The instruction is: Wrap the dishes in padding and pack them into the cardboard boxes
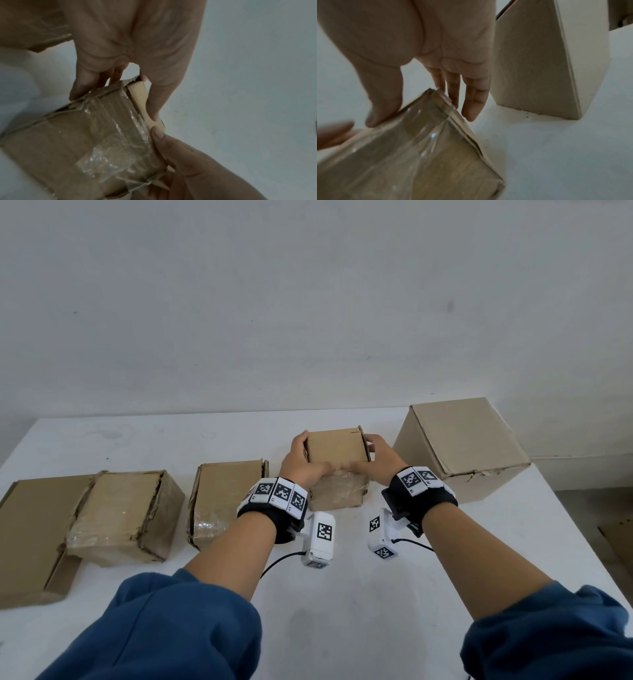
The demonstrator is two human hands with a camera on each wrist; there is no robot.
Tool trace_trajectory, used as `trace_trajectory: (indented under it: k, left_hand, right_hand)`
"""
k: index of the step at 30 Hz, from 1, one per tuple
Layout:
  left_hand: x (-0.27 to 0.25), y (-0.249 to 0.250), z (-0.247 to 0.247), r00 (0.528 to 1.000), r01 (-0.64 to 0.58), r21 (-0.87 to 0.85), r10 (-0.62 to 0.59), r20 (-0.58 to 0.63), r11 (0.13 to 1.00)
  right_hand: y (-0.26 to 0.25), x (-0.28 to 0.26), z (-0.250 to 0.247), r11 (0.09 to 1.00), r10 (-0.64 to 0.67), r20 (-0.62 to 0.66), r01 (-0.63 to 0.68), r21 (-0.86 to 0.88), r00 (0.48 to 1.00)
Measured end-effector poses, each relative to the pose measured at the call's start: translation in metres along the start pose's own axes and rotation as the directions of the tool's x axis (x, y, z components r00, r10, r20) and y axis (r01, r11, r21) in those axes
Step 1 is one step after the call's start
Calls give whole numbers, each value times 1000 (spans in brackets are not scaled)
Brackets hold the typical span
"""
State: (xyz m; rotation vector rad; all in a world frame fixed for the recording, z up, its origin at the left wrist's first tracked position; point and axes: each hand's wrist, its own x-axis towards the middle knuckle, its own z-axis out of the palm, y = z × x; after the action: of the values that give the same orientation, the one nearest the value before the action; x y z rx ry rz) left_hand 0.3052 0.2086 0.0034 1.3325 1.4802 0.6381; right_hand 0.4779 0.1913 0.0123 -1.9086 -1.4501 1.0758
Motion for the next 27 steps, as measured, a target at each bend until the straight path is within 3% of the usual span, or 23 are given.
trace_trajectory:
  k: [8, 15, 27]
  left_hand:
    - [-1, -3, -3, 998, -54, 97, 58, -34, 994]
    - [1, 2, -7, 999, -20, 108, 16, 33, 994]
    - [-3, -7, -14, 995, -98, 150, 93, 39, 984]
  right_hand:
    - [6, 1, 7, 1000, 16, -75, -14, 18, 997]
    - [-2, 2, -2, 998, 52, 39, -53, 17, 998]
    - [16, -2, 7, 994, 14, -55, -8, 108, 998]
